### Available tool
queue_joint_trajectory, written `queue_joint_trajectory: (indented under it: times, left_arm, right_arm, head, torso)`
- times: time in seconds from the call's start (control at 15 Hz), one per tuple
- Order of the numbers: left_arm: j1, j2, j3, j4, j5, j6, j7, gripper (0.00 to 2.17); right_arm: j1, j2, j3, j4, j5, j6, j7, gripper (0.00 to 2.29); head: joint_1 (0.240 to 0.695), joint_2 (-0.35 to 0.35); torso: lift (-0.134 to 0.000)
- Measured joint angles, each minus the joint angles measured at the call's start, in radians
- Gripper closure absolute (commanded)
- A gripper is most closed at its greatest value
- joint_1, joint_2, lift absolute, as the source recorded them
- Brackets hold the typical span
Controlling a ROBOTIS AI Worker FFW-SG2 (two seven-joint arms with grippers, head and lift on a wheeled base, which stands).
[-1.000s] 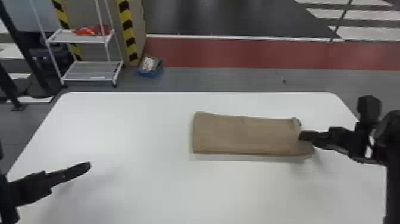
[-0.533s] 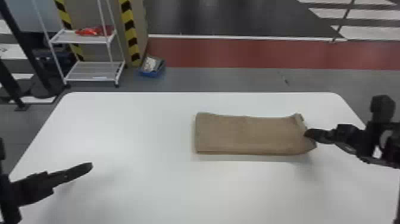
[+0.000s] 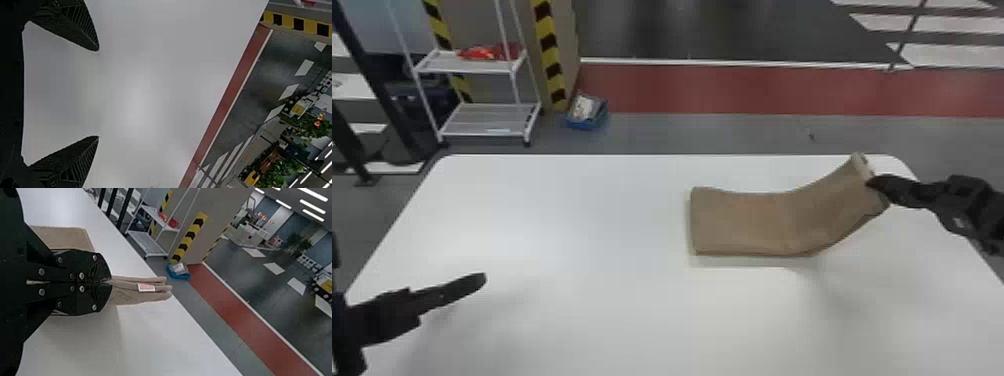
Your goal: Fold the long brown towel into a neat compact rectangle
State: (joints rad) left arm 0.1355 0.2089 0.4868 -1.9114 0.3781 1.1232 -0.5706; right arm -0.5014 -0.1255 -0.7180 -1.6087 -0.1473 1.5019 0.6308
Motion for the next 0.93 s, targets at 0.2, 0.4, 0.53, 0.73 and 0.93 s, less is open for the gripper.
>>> queue_joint_trajectory:
  times: [0.2,0.4,0.53,0.73,0.93]
  left_arm:
    - [-0.001,-0.002,-0.001,0.0,-0.001,0.002,0.0,0.09]
    - [-0.002,-0.002,-0.001,0.0,-0.008,0.002,0.001,0.09]
    - [-0.002,-0.002,0.001,0.0,-0.008,0.002,-0.001,0.09]
    - [-0.002,0.001,0.004,0.002,-0.008,0.001,0.0,0.09]
    - [-0.002,0.003,0.004,0.007,-0.008,-0.002,0.0,0.09]
  right_arm:
    - [-0.028,0.028,-0.034,-0.002,-0.058,-0.041,0.005,1.34]
    - [-0.016,0.081,0.017,-0.003,-0.058,-0.069,0.005,1.34]
    - [0.001,0.116,0.076,-0.003,-0.046,-0.099,0.003,1.34]
    - [0.038,0.125,0.164,-0.005,-0.044,-0.124,0.005,1.34]
    - [0.074,0.125,0.225,-0.026,-0.043,-0.12,0.006,1.34]
  head:
    - [0.695,-0.034]
    - [0.695,0.0]
    - [0.695,0.049]
    - [0.695,0.085]
    - [0.695,0.116]
  torso:
    - [-0.124]
    - [-0.124]
    - [-0.124]
    - [-0.124]
    - [-0.124]
